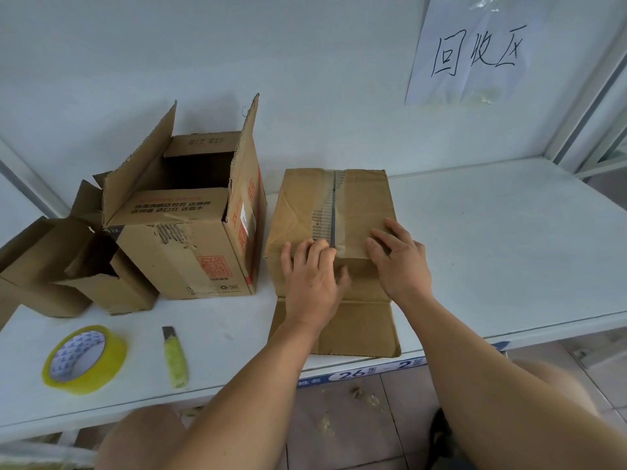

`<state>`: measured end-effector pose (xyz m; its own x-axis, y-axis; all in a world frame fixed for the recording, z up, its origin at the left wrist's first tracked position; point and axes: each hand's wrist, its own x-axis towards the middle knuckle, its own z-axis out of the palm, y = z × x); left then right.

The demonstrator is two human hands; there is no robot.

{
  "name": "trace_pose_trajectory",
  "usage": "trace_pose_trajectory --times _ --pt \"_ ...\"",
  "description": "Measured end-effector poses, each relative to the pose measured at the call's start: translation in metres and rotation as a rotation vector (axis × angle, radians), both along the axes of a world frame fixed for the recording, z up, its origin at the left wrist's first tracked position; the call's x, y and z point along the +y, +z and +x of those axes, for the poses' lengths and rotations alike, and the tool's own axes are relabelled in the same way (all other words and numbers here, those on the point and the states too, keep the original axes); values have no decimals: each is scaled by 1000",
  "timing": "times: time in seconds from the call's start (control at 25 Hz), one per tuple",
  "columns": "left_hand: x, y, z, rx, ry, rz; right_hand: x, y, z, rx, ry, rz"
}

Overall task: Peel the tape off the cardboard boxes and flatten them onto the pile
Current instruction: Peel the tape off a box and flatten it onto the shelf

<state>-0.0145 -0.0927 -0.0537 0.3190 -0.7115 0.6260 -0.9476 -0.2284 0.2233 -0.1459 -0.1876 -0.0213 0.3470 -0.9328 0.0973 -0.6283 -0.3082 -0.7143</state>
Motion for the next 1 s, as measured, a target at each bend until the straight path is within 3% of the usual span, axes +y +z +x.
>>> trace_pose_trajectory --times 0.4,0.68,1.0 --pt "-3 -2 -3 13 21 -19 0 -2 1 16 -4 -25" --pt "2 -1 1 -27 13 93 -1 -1 0 -5 5 -4" --pt "-2 -1 -5 0 23 -2 -1 -1 -1 9 16 -10"
